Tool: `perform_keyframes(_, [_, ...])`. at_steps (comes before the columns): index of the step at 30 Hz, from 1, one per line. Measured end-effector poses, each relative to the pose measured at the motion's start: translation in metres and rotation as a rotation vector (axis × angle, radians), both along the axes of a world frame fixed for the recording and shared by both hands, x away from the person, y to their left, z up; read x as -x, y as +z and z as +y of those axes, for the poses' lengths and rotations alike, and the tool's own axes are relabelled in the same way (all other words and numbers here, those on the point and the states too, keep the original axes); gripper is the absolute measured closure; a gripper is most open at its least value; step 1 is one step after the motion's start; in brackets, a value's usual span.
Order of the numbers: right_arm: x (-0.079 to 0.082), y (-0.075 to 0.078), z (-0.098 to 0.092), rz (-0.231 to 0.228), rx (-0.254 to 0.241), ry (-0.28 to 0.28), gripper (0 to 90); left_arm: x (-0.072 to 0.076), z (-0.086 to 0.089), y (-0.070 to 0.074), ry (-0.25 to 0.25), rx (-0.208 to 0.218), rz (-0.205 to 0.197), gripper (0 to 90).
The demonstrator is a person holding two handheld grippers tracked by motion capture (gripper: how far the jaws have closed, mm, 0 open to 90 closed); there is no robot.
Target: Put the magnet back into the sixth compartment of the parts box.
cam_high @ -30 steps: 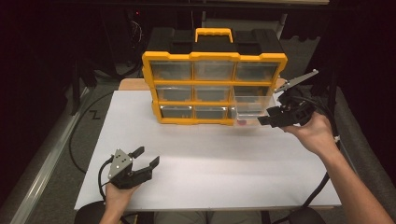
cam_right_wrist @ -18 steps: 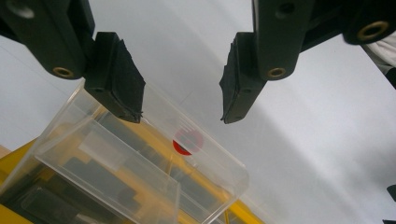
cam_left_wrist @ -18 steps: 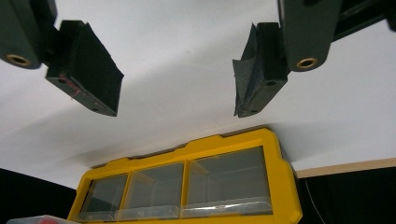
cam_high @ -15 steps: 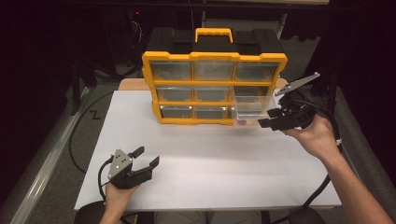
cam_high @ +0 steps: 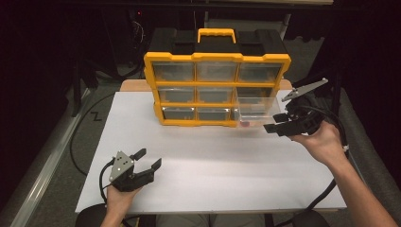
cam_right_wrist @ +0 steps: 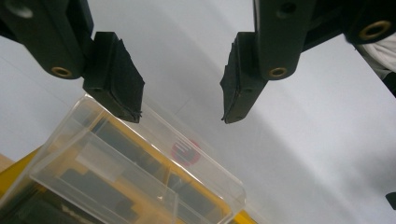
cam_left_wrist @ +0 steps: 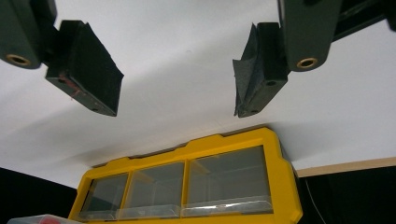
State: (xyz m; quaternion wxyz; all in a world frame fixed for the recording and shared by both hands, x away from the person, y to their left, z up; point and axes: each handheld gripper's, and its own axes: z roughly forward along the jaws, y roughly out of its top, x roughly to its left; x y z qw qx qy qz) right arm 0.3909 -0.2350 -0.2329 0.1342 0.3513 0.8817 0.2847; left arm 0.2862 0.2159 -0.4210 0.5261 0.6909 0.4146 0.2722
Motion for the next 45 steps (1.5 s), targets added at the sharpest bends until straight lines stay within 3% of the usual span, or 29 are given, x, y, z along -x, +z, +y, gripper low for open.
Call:
perform_keyframes(16, [0.009, -0.002, -0.005, -0.015, -0.001, -0.008, 49.3, 0.000, 0.000, 0.000, 0.002, 0.004, -0.001, 32.1])
perform_keyframes(22, [0.010, -0.012, -0.010, -0.004, -0.015, -0.014, 49.0, 0.000, 0.000, 0.000, 0.001, 0.001, -0.001, 32.1])
perform_keyframes(34, [0.016, -0.015, -0.008, -0.021, -0.004, -0.005, 48.9, 0.000, 0.000, 0.000, 0.002, 0.007, -0.002, 32.1])
perform_keyframes(45, [0.025, -0.015, -0.013, -0.031, -0.022, -0.014, 49.1, 0.000, 0.000, 0.000, 0.002, 0.007, -0.003, 32.1])
